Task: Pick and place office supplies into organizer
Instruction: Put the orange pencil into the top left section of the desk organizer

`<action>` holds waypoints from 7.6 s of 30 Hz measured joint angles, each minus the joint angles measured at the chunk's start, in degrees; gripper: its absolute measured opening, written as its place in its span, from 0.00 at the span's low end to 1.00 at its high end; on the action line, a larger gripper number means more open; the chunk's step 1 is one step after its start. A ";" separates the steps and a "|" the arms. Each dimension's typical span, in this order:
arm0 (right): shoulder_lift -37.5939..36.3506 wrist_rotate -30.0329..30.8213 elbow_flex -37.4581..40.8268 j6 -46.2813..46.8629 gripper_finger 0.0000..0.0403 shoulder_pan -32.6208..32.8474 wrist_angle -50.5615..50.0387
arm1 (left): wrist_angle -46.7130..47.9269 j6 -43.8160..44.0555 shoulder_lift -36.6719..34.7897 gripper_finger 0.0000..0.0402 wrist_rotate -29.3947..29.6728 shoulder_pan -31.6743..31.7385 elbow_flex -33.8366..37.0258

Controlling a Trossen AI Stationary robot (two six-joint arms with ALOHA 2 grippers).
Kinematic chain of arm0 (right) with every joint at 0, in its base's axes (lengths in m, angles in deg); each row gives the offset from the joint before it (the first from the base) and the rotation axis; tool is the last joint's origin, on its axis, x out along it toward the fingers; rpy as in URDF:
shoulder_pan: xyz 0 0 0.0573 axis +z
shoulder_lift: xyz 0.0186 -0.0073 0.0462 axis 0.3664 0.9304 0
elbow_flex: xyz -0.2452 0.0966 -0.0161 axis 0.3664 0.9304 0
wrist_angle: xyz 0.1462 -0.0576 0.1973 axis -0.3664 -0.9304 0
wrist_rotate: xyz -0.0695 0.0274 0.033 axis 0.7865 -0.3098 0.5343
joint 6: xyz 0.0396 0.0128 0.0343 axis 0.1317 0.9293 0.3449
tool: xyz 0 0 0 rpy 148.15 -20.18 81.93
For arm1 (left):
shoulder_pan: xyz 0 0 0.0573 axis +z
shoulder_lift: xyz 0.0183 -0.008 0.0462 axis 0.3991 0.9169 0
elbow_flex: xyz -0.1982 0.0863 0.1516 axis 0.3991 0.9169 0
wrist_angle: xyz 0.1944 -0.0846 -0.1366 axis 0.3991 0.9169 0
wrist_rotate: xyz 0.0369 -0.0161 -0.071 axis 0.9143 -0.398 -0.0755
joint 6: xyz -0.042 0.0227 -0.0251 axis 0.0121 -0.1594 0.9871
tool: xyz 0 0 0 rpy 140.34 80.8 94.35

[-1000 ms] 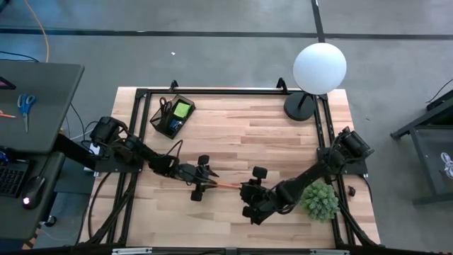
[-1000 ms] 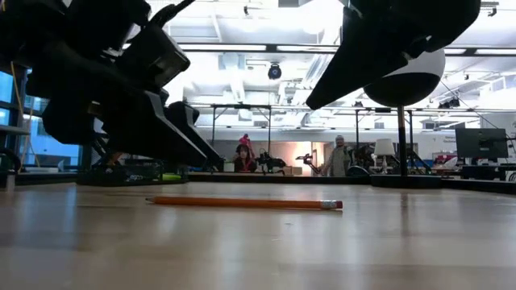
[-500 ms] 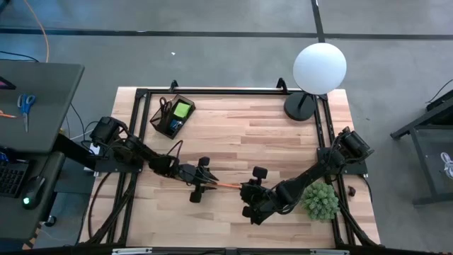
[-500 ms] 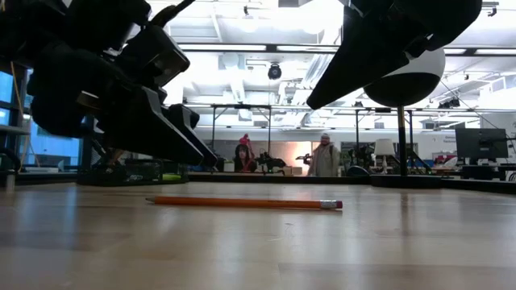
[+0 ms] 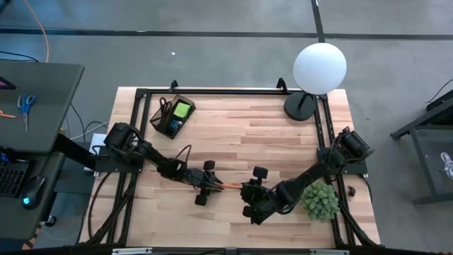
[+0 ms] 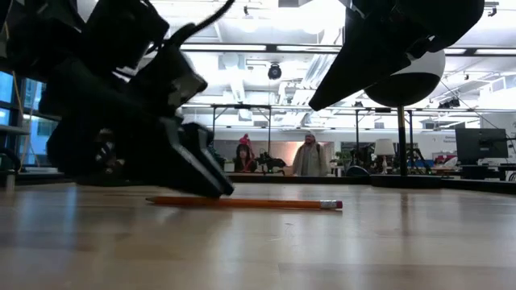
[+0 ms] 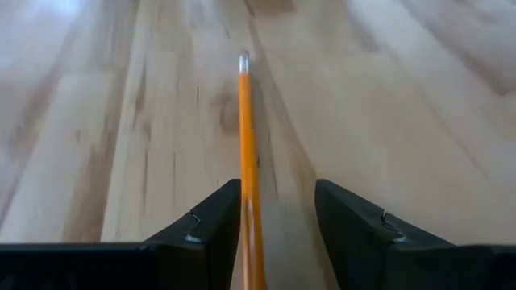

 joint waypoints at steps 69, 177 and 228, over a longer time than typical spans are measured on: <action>-11.37 41.07 3.71 31.02 0.18 11.38 -14.87 | -8.35 -10.45 -32.64 0.00 -6.66 5.76 9.51; -6.45 -27.12 3.85 -26.87 0.03 -25.18 46.61 | -2.96 -2.44 -35.62 0.49 -6.73 15.23 15.46; -7.21 -21.11 3.76 -25.80 0.31 -24.40 32.67 | 9.51 -5.68 -38.20 0.01 4.56 15.40 14.19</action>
